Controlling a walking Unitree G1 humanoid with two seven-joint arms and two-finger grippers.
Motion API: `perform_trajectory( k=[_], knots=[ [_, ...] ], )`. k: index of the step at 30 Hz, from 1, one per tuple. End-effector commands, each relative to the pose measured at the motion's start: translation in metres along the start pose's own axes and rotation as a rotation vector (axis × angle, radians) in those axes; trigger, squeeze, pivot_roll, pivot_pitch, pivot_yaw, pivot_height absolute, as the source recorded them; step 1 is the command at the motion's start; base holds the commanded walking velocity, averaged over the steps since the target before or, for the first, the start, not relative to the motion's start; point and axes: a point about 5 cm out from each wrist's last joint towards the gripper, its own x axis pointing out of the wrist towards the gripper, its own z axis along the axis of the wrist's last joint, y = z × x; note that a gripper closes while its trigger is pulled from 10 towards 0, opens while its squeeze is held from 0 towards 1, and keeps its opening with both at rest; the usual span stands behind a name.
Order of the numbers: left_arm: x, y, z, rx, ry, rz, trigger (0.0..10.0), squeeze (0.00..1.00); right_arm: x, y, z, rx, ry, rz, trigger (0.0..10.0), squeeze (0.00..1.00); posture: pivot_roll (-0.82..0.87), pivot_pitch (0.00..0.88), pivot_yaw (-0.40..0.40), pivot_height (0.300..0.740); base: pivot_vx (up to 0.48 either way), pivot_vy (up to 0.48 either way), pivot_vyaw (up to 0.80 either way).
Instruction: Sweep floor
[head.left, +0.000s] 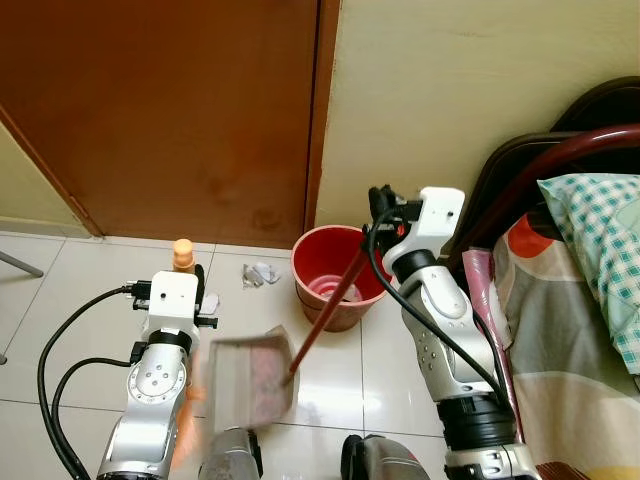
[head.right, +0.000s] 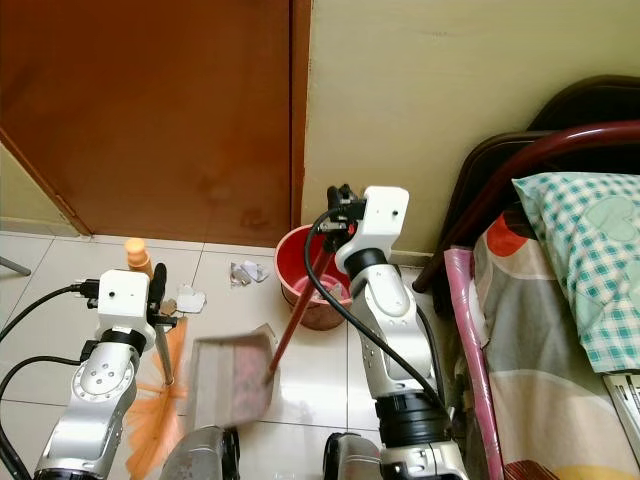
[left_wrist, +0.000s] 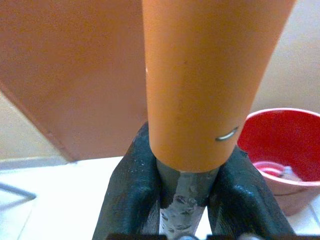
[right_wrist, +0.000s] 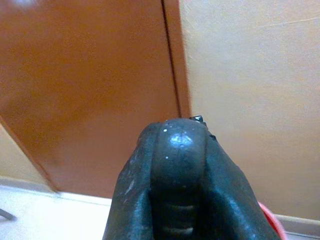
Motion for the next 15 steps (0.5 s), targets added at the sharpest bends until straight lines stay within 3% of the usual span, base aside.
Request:
perform_trajectory(
  k=[1, 6, 15],
  knots=[
    [-0.003, -0.006, -0.002, -0.044, 0.02, -0.029, 10.0, 0.0, -0.003, -0.01, 0.003, -0.036, -0.029, -0.04, 10.0, 0.0, 0.04, 0.155, -0.051, 0.74, 0.0, 0.0, 0.0],
    [-0.006, -0.008, 0.004, -0.068, 0.0, -0.038, 10.0, 0.0, -0.023, -0.031, -0.009, -0.065, 0.009, -0.101, 10.0, 0.0, 0.04, 0.147, -0.049, 0.74, 0.0, 0.0, 0.0],
    [0.0, -0.012, 0.018, -0.077, -0.037, -0.065, 10.0, 0.0, -0.036, -0.05, -0.013, -0.118, 0.013, -0.156, 10.0, 0.0, 0.03, 0.133, -0.019, 0.74, -0.282, 0.0, 0.0]
  ],
)
